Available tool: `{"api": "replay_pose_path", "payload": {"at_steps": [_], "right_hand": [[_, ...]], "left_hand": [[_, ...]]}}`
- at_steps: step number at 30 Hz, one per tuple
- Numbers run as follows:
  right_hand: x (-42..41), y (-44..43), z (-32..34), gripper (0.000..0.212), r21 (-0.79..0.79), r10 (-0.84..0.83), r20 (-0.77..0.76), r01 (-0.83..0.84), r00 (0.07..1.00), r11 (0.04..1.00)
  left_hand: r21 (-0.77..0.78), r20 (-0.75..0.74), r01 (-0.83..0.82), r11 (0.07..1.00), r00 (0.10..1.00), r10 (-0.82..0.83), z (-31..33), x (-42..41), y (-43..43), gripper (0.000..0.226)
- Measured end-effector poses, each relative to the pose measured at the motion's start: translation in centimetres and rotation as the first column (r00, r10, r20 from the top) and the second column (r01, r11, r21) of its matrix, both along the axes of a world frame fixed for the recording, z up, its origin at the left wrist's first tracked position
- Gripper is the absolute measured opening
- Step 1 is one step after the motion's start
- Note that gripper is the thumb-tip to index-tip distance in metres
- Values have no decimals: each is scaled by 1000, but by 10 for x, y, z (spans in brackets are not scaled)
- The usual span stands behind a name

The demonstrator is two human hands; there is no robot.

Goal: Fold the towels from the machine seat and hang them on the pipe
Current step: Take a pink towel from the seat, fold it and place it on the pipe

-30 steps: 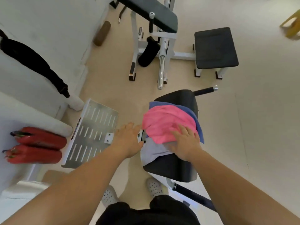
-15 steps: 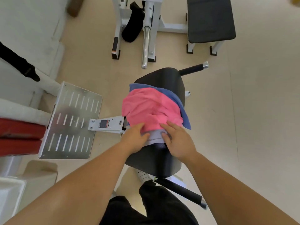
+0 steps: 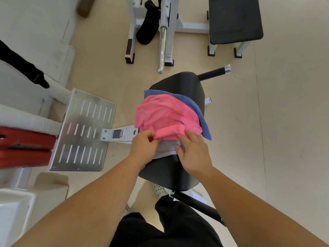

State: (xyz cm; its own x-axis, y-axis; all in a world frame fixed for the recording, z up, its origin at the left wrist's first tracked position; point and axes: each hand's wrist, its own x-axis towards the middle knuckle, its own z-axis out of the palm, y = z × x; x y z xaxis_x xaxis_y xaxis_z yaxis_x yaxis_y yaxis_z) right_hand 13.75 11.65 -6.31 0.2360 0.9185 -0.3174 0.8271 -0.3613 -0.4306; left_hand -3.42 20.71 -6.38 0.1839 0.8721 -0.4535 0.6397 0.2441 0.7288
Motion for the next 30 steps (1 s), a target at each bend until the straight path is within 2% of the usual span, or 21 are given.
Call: {"api": "replay_pose_path", "payload": {"at_steps": [4,6,7,9,11,12,16,18,22,24,27,28,30], "right_hand": [[-15,23,40,49,209,46,-90,-26,995,977],[-22,38,57,51,280,196,-37,-178,980,943],[-24,46,64,50,268,267,-12,-254,964,929],[-26,59,84,46,174,388,-6,-381,922,908],[-26,66,105,37,212,493,19,-485,870,848],[-26,68,117,29,269,500,24,-487,866,831],[-29,74,170,13,384,357,-161,-275,920,882],[-36,80,195,6,435,371,-170,-268,913,860],[-59,89,249,12,529,409,-216,-245,887,812],[-69,92,273,16,556,401,-283,-192,872,809],[-86,94,299,18,616,460,-323,-185,827,765],[-92,93,304,22,625,487,-321,-205,812,754],[-104,92,308,29,612,534,-324,-258,781,747]], "left_hand": [[168,8,178,970,983,-182,52,-13,-2,19],[238,-10,264,935,963,-269,83,-20,-2,23],[273,-14,280,920,958,-288,98,-24,-2,24],[316,13,238,918,967,-255,126,-31,-1,21],[334,56,168,927,979,-198,151,-39,0,17],[345,62,155,926,980,-188,164,-42,0,16],[334,48,157,929,982,-184,195,-60,2,24],[309,12,154,938,986,-166,203,-69,2,26],[257,8,-1,966,1000,-1,211,-84,-7,21],[210,80,-90,974,994,74,210,-94,-13,21],[71,319,-245,967,924,211,217,-107,-25,12],[49,386,-275,960,892,235,221,-110,-29,15],[56,486,-308,950,839,243,230,-115,-36,37]]}}
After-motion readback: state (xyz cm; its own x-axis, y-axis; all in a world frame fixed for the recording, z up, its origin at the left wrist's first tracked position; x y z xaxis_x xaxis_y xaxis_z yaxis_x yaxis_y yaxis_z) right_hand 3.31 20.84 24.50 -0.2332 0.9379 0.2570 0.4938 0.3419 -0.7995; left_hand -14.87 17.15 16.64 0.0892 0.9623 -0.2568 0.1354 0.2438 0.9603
